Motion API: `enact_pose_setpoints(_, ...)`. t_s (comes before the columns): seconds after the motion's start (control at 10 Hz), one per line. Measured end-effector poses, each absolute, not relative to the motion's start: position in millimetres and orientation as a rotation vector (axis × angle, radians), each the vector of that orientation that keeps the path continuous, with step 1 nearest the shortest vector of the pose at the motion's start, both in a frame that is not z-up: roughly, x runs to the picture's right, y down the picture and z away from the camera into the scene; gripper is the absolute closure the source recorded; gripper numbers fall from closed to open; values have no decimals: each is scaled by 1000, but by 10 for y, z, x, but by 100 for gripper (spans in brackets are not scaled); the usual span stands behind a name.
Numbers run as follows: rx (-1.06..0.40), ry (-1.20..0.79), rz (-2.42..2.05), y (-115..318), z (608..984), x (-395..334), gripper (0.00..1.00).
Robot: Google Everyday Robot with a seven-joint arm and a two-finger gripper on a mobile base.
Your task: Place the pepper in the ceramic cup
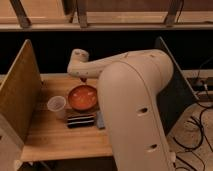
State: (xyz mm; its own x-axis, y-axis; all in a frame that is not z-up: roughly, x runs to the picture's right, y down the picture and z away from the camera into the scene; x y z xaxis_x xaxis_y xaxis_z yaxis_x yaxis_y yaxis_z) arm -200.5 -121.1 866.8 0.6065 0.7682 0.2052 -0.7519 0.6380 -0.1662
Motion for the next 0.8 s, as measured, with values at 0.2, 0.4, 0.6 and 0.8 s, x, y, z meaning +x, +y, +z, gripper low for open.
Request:
enact_pose_setpoints(0.2, -78, -353, 812, -1201, 8482, -2368, 100)
enact_pose_setpoints(0.4, -104, -435, 769, -1114, 8281, -2632, 100)
enact_pose_setpoints(0.6, -137, -519, 763, -1004, 8081, -2745, 100)
enact_pose_setpoints(0.8, -169, -600, 743, -845, 7885, -2847, 100)
